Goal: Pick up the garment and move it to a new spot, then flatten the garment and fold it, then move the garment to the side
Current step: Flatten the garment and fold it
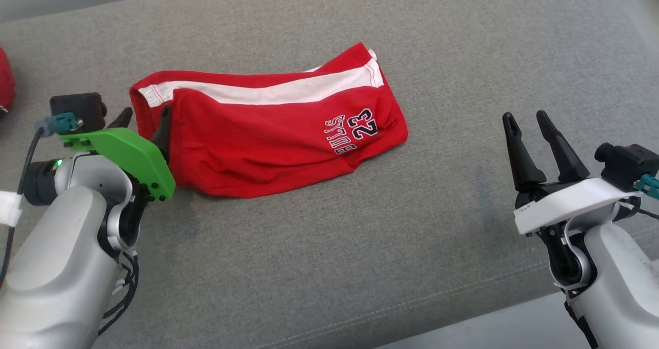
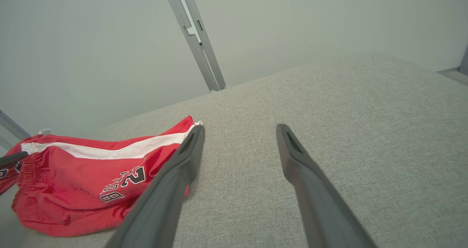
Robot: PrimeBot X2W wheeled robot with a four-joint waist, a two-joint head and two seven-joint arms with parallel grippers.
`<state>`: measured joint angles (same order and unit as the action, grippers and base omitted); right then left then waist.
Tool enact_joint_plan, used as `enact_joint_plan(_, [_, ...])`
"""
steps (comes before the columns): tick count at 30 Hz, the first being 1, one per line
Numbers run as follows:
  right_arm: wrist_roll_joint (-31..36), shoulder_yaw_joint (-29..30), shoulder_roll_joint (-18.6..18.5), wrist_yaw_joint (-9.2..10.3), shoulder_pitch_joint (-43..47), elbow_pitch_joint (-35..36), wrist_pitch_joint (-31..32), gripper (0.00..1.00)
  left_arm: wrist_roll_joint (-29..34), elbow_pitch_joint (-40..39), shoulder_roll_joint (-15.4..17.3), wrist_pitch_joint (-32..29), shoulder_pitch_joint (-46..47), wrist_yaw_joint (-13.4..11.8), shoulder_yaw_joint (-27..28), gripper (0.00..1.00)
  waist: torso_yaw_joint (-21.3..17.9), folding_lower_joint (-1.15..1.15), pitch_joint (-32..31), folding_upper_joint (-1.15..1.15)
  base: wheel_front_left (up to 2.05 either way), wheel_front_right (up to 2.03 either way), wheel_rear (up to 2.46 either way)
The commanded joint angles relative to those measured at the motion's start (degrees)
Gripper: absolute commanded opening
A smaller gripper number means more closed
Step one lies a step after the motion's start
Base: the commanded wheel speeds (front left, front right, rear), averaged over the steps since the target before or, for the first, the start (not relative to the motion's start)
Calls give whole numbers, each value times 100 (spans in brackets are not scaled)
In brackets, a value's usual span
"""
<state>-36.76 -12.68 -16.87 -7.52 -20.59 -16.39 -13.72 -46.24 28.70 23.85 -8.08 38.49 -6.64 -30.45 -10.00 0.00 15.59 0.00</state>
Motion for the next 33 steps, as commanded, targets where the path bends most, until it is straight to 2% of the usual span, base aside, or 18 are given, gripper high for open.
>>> enact_joint_plan(1, [60, 40, 20, 6, -80, -57, -17, 100, 43, -144, 59, 185, -170, -42, 58, 100, 116, 0, -82, 0, 0, 0, 0])
enact_joint_plan(7, [316, 259, 132, 5, -164, -307, 68, 100, 142, -928, 155, 1031, -908, -225, 210, 100, 406, 0, -281, 0, 0, 0, 0])
enact_joint_plan(12, [506, 374, 207, 5, -180, -455, 195, 100, 290, -1449, 131, 1591, -1516, -387, 178, 100, 610, 0, -428, 0, 0, 0, 0])
enact_joint_plan(16, [677, 467, 299, 5, -114, -600, 314, 100, 565, -1887, -3, 2087, -2124, -627, 88, 100, 831, 0, -637, 0, 0, 0, 0])
enact_joint_plan(24, [839, 520, 405, 5, -98, -773, 412, 100, 1044, -2192, -165, 2312, -2677, -978, 208, 100, 1008, 0, -876, 0, 0, 0, 0])
enact_joint_plan(29, [1005, 507, 480, 5, -257, -988, 488, 100, 1341, -2255, -261, 2328, -2941, -1054, 369, 100, 1087, 0, -953, 0, 0, 0, 0])
enact_joint_plan(33, [1111, 536, 569, 5, -375, -1194, 523, 100, 1495, -2286, -373, 2325, -3149, -1005, 556, 100, 1158, 0, -976, 0, 0, 0, 0])
